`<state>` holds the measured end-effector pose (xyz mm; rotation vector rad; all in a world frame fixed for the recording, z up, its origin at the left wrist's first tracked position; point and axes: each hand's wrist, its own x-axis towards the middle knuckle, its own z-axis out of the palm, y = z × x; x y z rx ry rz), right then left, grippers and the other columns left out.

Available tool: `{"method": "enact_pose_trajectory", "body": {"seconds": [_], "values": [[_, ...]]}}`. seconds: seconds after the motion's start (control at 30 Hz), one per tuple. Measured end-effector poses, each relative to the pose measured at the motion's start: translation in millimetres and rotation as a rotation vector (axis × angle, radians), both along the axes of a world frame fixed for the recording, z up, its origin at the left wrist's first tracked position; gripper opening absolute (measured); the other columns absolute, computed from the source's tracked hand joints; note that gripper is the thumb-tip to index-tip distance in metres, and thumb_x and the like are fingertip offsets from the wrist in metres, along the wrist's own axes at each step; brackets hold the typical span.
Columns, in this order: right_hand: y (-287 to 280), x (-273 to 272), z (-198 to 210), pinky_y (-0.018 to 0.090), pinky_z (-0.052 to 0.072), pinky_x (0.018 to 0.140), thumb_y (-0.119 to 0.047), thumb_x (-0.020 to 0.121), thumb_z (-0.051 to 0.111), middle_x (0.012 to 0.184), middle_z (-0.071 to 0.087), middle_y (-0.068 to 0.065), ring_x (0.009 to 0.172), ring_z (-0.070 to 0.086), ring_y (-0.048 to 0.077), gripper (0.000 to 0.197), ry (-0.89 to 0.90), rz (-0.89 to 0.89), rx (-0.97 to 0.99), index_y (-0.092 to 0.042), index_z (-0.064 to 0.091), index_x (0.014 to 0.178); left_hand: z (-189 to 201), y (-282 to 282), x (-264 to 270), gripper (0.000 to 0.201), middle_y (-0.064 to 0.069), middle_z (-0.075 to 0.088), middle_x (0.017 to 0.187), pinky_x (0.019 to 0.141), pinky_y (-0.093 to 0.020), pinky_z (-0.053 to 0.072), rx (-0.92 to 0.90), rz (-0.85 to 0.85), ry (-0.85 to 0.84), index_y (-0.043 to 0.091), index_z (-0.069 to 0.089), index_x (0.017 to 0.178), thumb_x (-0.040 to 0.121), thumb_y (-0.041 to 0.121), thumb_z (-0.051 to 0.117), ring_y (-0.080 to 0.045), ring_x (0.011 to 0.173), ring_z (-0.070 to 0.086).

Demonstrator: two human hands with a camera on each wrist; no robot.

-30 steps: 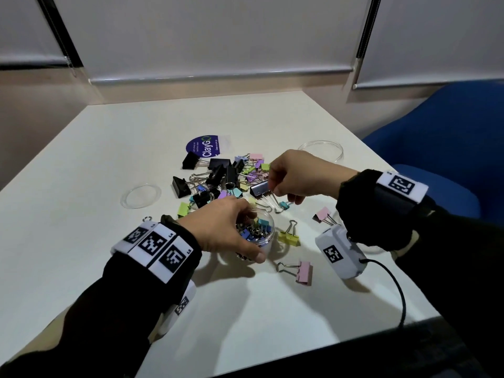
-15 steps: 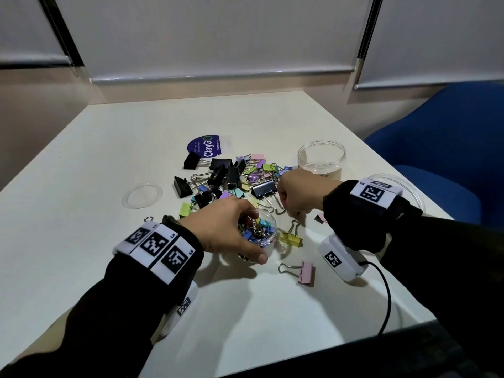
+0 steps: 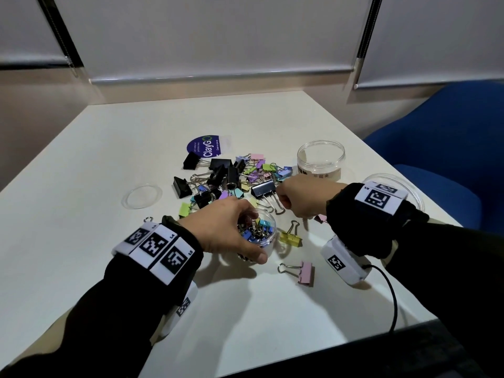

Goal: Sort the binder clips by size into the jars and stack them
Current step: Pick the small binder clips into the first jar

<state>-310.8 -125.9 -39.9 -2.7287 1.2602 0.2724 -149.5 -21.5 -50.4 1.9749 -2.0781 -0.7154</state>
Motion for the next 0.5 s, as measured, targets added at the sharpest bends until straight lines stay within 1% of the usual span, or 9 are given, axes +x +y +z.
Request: {"method": "enact_pose_trajectory", "body": {"seconds": [0.07, 0.1, 0.2, 0.27, 0.3, 0.37, 0.4, 0.43, 0.5], "values": [[-2, 0, 0, 0.03, 0.037, 0.06, 0.008, 0.079, 0.045, 0.097, 0.067, 0.02, 0.076, 0.052, 0.023, 0.026, 0.01, -0.011, 0.001, 0.0, 0.065, 0.092, 1, 0, -1, 0.088, 0.006, 0.056, 0.122, 0.098, -0.025, 0.045, -0.003, 0.002, -0.004, 0.021, 0.051, 0.129, 0.054, 0.053, 0.087, -0.009, 0.107, 0.055], [-4, 0, 0, 0.03, 0.038, 0.059, 0.009, 0.076, 0.048, 0.096, 0.068, 0.021, 0.075, 0.054, 0.024, 0.025, 0.022, -0.017, 0.004, 0.002, 0.066, 0.092, 1, 0, -1, 0.088, 0.006, 0.056, 0.122, 0.098, -0.026, 0.045, -0.004, 0.003, -0.005, 0.021, 0.051, 0.128, 0.055, 0.053, 0.087, -0.009, 0.107, 0.055], [-8, -1, -1, 0.029, 0.045, 0.056, 0.004, 0.065, 0.064, 0.088, 0.07, 0.014, 0.078, 0.064, 0.025, 0.022, 0.055, -0.032, 0.001, -0.002, 0.069, 0.085, 0, 1, -1, 0.088, 0.007, 0.056, 0.119, 0.094, -0.023, 0.046, -0.001, 0.005, 0.003, 0.021, 0.052, 0.128, 0.054, 0.053, 0.088, -0.008, 0.104, 0.055], [-7, 0, 2, 0.026, 0.043, 0.053, -0.001, 0.069, 0.064, 0.084, 0.067, 0.008, 0.073, 0.061, 0.022, 0.016, -0.049, -0.038, 0.015, -0.007, 0.065, 0.084, 0, 1, 0, 0.088, 0.008, 0.057, 0.118, 0.092, -0.022, 0.046, -0.001, 0.006, 0.011, 0.021, 0.052, 0.127, 0.053, 0.053, 0.088, -0.007, 0.103, 0.056], [-5, 1, 7, 0.023, 0.042, 0.049, -0.001, 0.073, 0.063, 0.082, 0.065, 0.007, 0.069, 0.059, 0.02, 0.015, -0.142, -0.04, 0.068, -0.009, 0.061, 0.085, 0, 0, 0, 0.087, 0.008, 0.057, 0.118, 0.092, -0.022, 0.046, -0.002, 0.007, 0.014, 0.021, 0.053, 0.127, 0.053, 0.052, 0.088, -0.007, 0.103, 0.056], [3, 4, 20, 0.022, 0.045, 0.045, 0.001, 0.076, 0.062, 0.081, 0.064, 0.006, 0.06, 0.058, 0.016, 0.019, -0.304, -0.017, 0.227, -0.011, 0.058, 0.09, 1, 0, -1, 0.084, 0.006, 0.058, 0.118, 0.094, -0.024, 0.047, -0.013, 0.005, 0.008, 0.02, 0.054, 0.125, 0.054, 0.05, 0.089, -0.009, 0.104, 0.057], [9, 6, 28, 0.021, 0.048, 0.046, 0.003, 0.077, 0.063, 0.081, 0.065, 0.006, 0.057, 0.058, 0.014, 0.021, -0.358, 0.017, 0.311, -0.011, 0.059, 0.092, 1, 0, -1, 0.082, 0.006, 0.059, 0.116, 0.092, -0.023, 0.047, -0.019, 0.005, 0.001, 0.02, 0.055, 0.123, 0.055, 0.049, 0.089, -0.009, 0.102, 0.058], [13, 7, 34, 0.022, 0.051, 0.049, 0.006, 0.076, 0.064, 0.082, 0.065, 0.007, 0.058, 0.059, 0.013, 0.024, -0.395, 0.056, 0.393, -0.01, 0.059, 0.093, 1, 0, -1, 0.078, 0.007, 0.06, 0.112, 0.086, -0.018, 0.047, -0.023, 0.005, -0.002, 0.02, 0.056, 0.12, 0.055, 0.049, 0.089, -0.007, 0.099, 0.058], [22, 10, 41, 0.026, 0.055, 0.057, 0.008, 0.075, 0.067, 0.088, 0.067, 0.012, 0.064, 0.061, 0.015, 0.027, -0.412, 0.129, 0.525, -0.009, 0.061, 0.095, 0, 0, -1, 0.067, 0.01, 0.063, 0.1, 0.071, -0.008, 0.044, -0.029, 0.011, 0.018, 0.023, 0.058, 0.111, 0.055, 0.044, 0.09, -0.004, 0.088, 0.06]]}}
